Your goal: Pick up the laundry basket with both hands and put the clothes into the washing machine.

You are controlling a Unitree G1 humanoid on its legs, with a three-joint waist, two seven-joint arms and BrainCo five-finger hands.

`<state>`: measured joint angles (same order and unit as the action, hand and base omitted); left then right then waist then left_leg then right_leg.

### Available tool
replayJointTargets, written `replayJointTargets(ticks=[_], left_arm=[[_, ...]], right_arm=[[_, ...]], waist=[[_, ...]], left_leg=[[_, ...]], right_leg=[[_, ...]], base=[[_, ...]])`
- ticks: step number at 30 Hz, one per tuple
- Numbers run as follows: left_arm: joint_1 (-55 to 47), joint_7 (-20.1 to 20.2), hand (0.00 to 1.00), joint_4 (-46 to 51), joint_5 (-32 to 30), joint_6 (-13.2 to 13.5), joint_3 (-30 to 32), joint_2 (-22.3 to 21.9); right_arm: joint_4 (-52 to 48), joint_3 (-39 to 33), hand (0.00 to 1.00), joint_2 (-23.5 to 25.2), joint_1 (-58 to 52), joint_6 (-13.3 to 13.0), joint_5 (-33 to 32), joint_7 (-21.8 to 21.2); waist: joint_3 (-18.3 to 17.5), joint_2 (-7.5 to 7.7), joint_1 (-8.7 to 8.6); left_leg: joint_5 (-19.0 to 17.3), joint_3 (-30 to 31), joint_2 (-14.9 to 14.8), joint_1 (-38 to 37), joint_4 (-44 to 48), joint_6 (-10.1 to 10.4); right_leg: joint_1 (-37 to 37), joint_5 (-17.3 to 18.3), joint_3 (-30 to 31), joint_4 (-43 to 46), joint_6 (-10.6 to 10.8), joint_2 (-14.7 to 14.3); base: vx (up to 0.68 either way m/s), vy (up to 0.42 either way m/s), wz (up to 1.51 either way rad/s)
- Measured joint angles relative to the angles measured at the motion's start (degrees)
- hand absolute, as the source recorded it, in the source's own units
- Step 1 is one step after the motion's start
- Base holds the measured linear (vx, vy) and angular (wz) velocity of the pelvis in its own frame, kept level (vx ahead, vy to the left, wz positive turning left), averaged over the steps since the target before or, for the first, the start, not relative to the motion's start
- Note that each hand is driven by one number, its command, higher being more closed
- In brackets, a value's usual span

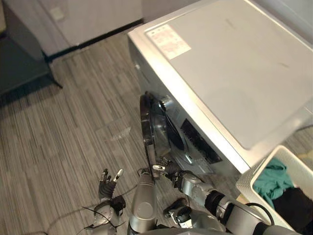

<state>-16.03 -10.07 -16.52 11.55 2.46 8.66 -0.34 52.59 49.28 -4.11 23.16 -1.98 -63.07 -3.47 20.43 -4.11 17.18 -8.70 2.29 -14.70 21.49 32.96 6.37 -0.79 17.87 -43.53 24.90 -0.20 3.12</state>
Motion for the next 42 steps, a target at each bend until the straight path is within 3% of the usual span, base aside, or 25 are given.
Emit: replayJointTargets(ticks=[2,4,7,8,10,12,13,14,15,16,17,18,19,20,22,27,31,36,42], left_arm=[[1.27,-0.14,0.0,0.05,-0.02,-0.08,0.7,1.16],[1.9,-0.53,0.0,-0.05,-0.02,-0.04,1.14,0.76],[2.86,-1.77,0.0,-2.14,-0.06,0.38,2.34,-1.39],[3.57,-2.26,0.0,-4.07,-0.1,0.55,2.16,-2.21],[3.74,-2.46,0.0,-6.04,-0.13,0.65,0.06,-2.87],[3.83,-2.18,0.0,-6.52,-0.14,0.65,-4.96,-2.85],[3.82,-2.16,0.0,-6.47,-0.13,0.7,-6.12,-2.83],[3.6,-1.71,0.0,-6.42,-0.13,0.87,-9.06,-2.46],[3.45,-1.35,0.0,-6.46,-0.11,1.01,-10.09,-2.12],[2.68,0.31,0.0,-6.4,-0.04,1.18,-13.35,-1.08],[2.2,1.31,0.0,-6.19,-0.03,1.31,-14.08,-0.74],[0.92,2.7,0.0,-6.16,0.09,1.37,-15.98,-0.73],[0.51,3.92,0.0,-6.15,0.19,1.15,-17.68,-0.4],[0.4,4.51,0.0,-5.92,0.19,1.16,-18.67,-0.04],[-0.26,5.04,0.0,-5.61,1.51,0.83,-21.34,2.16],[-0.72,5.1,0.0,-5.37,4.15,0.12,-24.12,5.84],[-1.73,5.65,0.0,-6.51,4.2,0.37,-24.13,6.75],[1.74,7.75,0.0,-12.8,4.12,0.17,-24.06,6.8],[10.29,5.25,0.0,-21.42,2.54,-0.19,-13.02,3.65]], right_arm=[[-5.44,-3.32,0.0,-1.38,-4.36,-0.2,-0.52,0.38],[-7.54,-5.43,0.0,-2.19,-6.74,-0.42,-1.03,0.4],[-9.48,-5.55,0.0,-3.45,-7.8,-1.37,-1.12,-0.07],[-9.48,-5.55,0.0,-3.56,-7.83,-2.13,-1.14,-0.24],[-9.39,-5.55,0.0,-3.57,-6.72,-2.45,-1.62,-0.28],[-7.78,-5.43,0.0,-3.56,-4.84,-2.41,-1.6,-0.8],[-7.6,-5.41,0.0,-3.46,-4.54,-2.09,-1.59,-1.05],[-7.15,-4.91,0.0,-2.58,-4.03,-1.45,-1.58,-2.28],[-7.05,-4.31,0.0,-2.13,-3.81,-1.23,-1.58,-2.87],[-6.64,-3.53,0.0,-0.16,-3.28,-0.17,-1.57,-3.68],[-6.4,-2.94,0.0,0.82,-3.0,0.19,-1.57,-4.16],[-5.34,-1.91,0.0,2.72,-2.35,0.48,-1.56,-4.49],[-4.22,-1.14,0.0,4.26,-2.44,0.79,-1.57,-4.66],[-3.73,-0.3,0.0,5.0,-2.5,1.21,-1.57,-4.67],[-3.64,1.46,0.0,6.06,-2.93,1.45,-1.57,-3.52],[-3.67,4.08,0.0,6.06,-2.24,2.39,0.66,-1.53],[-3.69,6.07,0.0,6.06,-2.2,3.04,2.99,-1.32],[-4.44,8.11,0.0,6.34,-2.41,3.55,11.63,-4.23],[-3.99,1.19,0.0,5.35,-3.19,3.09,20.68,-6.08]], waist=[[0.18,1.86,0.54],[-0.03,2.4,1.06],[-0.56,2.65,0.85],[-0.62,2.44,1.04],[-0.68,2.0,0.99],[-0.7,0.52,0.61],[-0.67,-0.09,0.66],[-0.61,-0.94,0.79],[-0.5,-1.3,0.83],[-0.54,-2.52,0.57],[-0.81,-2.29,0.09],[-0.81,-4.34,-1.04],[-0.72,-4.5,-1.15],[-0.86,-4.71,-1.53],[-0.79,-4.53,-4.07],[-1.66,-3.37,-4.29],[-4.67,-2.42,-5.73],[-7.47,-1.9,-7.1],[-7.64,-1.83,-11.36]], left_leg=[[-2.67,3.45,2.69,2.31,3.4,1.01],[-4.04,4.48,4.06,3.43,4.93,1.0],[-3.21,4.11,5.44,4.55,4.89,1.48],[-2.3,3.72,5.73,4.91,3.98,1.41],[0.54,4.01,5.92,5.27,0.84,1.34],[6.05,7.29,6.85,4.88,-4.79,1.68],[7.45,7.56,6.78,4.45,-6.0,1.5],[11.52,6.71,6.58,3.87,-7.32,-0.74],[13.45,6.5,6.46,3.56,-8.08,-2.16],[17.93,6.41,5.74,2.02,-12.22,-2.42],[16.71,6.65,5.83,2.19,-10.9,-1.1],[12.99,7.94,5.6,2.46,-5.63,2.31],[9.63,8.55,5.92,2.44,-3.19,3.28],[8.06,8.35,6.24,2.3,-2.22,3.11],[4.77,7.23,6.9,-0.05,-2.86,1.12],[3.95,6.71,7.7,-2.07,-6.14,0.36],[3.75,5.05,8.02,-2.56,-8.11,-0.08],[4.17,0.66,7.47,-7.43,-16.28,-0.05],[4.36,-9.51,5.0,-9.71,-16.8,0.31]], right_leg=[[5.06,4.95,9.33,14.52,4.74,3.52],[6.63,7.88,16.74,17.87,6.35,3.03],[7.68,10.83,23.93,16.8,3.92,1.29],[8.0,11.9,26.7,15.39,2.13,0.21],[8.73,11.84,27.48,13.14,1.24,-0.7],[7.83,9.74,23.97,9.25,-1.83,-1.68],[7.05,9.24,22.98,8.3,-2.39,-2.14],[5.46,8.07,21.65,7.25,-3.63,-3.04],[5.25,7.26,21.57,7.45,-3.38,-3.26],[5.69,5.27,22.85,6.32,-2.86,-4.06],[4.78,5.46,23.7,3.98,-3.24,-5.2],[4.22,4.02,24.25,1.68,-5.37,-7.05],[5.34,3.44,24.89,1.54,-6.3,-7.2],[6.06,2.93,25.08,1.34,-6.64,-7.33],[6.91,1.14,24.91,-0.51,-8.11,-8.07],[6.9,-0.46,24.06,-2.65,-9.53,-9.09],[7.1,-0.89,23.43,-3.6,-9.75,-9.01],[9.2,-2.2,28.25,-3.26,-9.25,-8.92],[11.83,-6.45,38.62,-3.31,-6.22,-10.63]], base=[[0.05,-0.119,1.07],[-0.03,-0.186,0.55],[-0.05,-0.123,0.11],[-0.06,-0.075,0.0],[-0.05,-0.087,0.14],[-0.05,-0.136,0.67],[-0.08,-0.218,0.91],[-0.08,-0.202,0.69],[-0.21,-0.264,0.71],[-0.2,-0.179,0.33],[-0.22,-0.229,0.06],[-0.11,-0.157,-0.35],[-0.1,-0.146,-0.42],[-0.15,-0.141,-0.28],[-0.17,-0.175,0.06],[-0.09,-0.09,0.1],[-0.03,-0.023,0.08],[-0.01,0.043,-0.49],[-0.04,0.11,-0.95]])
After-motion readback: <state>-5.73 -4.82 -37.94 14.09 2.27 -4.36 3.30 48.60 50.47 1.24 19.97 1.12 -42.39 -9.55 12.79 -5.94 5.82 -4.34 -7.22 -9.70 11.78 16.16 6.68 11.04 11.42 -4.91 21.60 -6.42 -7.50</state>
